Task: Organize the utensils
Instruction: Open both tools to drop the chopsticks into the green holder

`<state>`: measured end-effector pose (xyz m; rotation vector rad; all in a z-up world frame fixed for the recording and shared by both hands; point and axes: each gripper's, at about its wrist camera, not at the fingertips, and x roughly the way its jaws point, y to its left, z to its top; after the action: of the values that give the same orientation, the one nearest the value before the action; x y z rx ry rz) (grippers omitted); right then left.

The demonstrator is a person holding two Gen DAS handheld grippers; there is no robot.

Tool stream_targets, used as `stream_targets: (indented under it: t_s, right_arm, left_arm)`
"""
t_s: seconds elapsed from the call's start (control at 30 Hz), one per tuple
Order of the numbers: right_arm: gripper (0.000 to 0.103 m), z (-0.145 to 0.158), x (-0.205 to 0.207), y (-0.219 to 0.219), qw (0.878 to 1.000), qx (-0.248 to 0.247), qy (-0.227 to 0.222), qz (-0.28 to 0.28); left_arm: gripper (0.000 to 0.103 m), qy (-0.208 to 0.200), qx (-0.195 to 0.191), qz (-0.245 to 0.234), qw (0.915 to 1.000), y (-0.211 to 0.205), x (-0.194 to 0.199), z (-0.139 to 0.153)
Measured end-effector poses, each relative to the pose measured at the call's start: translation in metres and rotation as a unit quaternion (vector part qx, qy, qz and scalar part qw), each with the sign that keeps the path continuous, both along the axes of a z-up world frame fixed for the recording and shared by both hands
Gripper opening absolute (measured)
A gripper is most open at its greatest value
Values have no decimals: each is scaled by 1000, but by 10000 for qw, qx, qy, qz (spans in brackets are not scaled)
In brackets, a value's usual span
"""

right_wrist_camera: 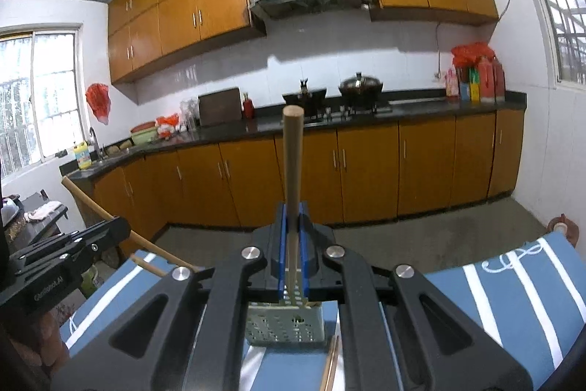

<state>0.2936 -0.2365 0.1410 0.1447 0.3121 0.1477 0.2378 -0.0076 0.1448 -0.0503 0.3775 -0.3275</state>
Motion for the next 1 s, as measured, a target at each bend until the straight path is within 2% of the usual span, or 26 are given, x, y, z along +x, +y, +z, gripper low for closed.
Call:
stream_targets:
  t_s: [0.17,0.27,0.37,0.53,0.7,0.83,0.93,1.0]
  right_arm:
    - [8,-11,7,3,9998,-30,198,11]
    - [11,-11,2,0,9999,24,170,9]
    - [17,-7,-6,-4,9999,67,82,-36]
    - [18,1,-27,-13,9998,169,-88,-90]
    - [18,-3,-58,-27,9994,216,-155,-204]
    - [18,-35,-75,-39,9990,202,204,-340]
    - [18,-85,-73,-43,9949,157,912,-408]
    - [18,-115,-71,-44,9893,177,1380,-439]
  left_arm:
    - [7,215,-37,-71,9997,0,5,-9]
    - [8,264,-119,-82,9995,3,3,-8]
    - [8,241,-129,-61,9996,3,1,-5]
    - [14,143,-246,10,9996,9,-6,5]
    - [14,-14,-387,62,9992,22,-22,10]
    - [14,28,-331,128,9994,35,-41,-4]
    - [14,279,-158,191,9993,39,-45,-28]
    - [14,584,44,265,9979,41,-45,-55]
